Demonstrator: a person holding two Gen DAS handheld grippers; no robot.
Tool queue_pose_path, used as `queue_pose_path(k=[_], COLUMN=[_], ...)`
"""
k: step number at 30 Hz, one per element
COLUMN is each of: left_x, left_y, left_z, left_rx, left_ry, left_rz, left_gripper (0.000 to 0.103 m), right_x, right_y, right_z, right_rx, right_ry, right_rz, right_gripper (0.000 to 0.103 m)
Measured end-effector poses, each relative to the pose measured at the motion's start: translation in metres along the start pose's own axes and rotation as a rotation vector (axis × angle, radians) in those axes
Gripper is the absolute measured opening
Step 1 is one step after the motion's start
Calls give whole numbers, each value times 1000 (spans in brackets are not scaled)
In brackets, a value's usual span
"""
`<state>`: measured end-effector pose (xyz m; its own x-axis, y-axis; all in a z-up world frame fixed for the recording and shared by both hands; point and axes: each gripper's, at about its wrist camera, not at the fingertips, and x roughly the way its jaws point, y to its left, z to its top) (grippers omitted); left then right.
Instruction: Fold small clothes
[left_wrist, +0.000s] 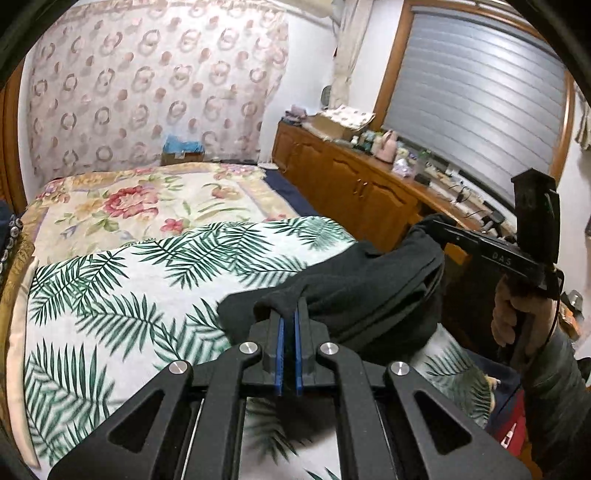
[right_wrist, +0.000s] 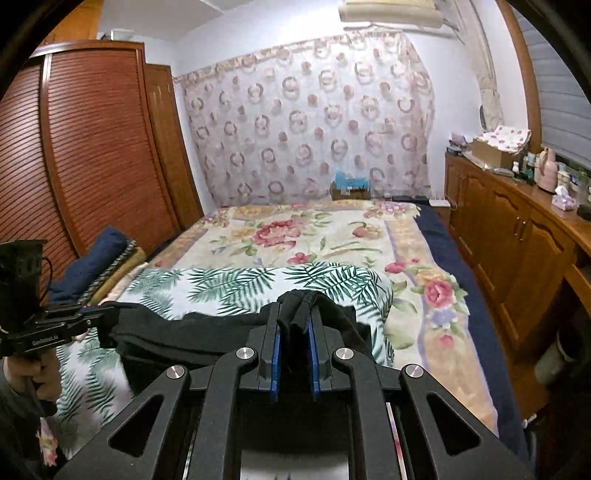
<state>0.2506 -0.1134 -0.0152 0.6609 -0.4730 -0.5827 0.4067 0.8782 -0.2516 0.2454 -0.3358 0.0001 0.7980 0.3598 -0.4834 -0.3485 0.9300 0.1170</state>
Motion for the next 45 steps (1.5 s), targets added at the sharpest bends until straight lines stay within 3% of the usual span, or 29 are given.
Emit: queue_pose_path(k=[4, 7, 9, 11, 13, 15, 17, 19, 23, 28, 32, 35, 37, 39, 42, 45], left_x=[15, 17, 15, 12, 10, 6, 7, 11, 26, 53, 67, 72, 70, 68, 64, 60], left_y=[10, 17, 17, 17, 20, 24, 26, 24, 16, 11, 20, 41, 53, 62, 64, 56], left_z=[5, 9, 10, 10, 10, 9, 6, 1, -13, -17, -1, 11, 15, 15, 9, 1], left_rx=[2, -3, 7, 29, 35, 22, 17, 31, 84, 128, 119, 69, 24, -6, -16, -29], left_ry=[30, 14, 4, -9, -4, -9, 5, 40, 101, 169, 153, 92, 78, 83, 99, 123], left_rz=[19, 18, 20, 36, 49, 33, 16, 3, 24, 56, 114, 236, 273, 265, 237, 174], left_gripper=[6, 12, 33, 45, 53, 73, 79, 79, 79, 79, 79, 81, 80, 80, 80, 80], right_x=[38, 50, 55, 55, 57, 54, 51, 40, 25, 40, 58, 64, 63, 60, 56, 57], right_y=[-1, 3, 2, 2, 0, 3, 4, 5, 5, 13, 18, 13, 12, 10, 8, 7], right_z=[15, 28, 33, 35, 36, 38, 38, 36, 20, 10, 13, 21, 26, 26, 22, 19], right_rx=[-11, -10, -7, -3, -9, -27, -34, -28, -33, -91, -107, -92, -80, -73, -57, -42], right_ry=[52, 75, 81, 79, 72, 57, 48, 35, 36, 123, 170, 176, 169, 170, 184, 197], right_rz=[-14, -15, -21, -21, -28, -71, -83, -75, -59, -34, -44, -64, -65, -51, -43, -45], right_gripper=[12, 12, 12, 13, 22, 30, 41, 54, 55, 56, 56, 56, 56, 57, 68, 72])
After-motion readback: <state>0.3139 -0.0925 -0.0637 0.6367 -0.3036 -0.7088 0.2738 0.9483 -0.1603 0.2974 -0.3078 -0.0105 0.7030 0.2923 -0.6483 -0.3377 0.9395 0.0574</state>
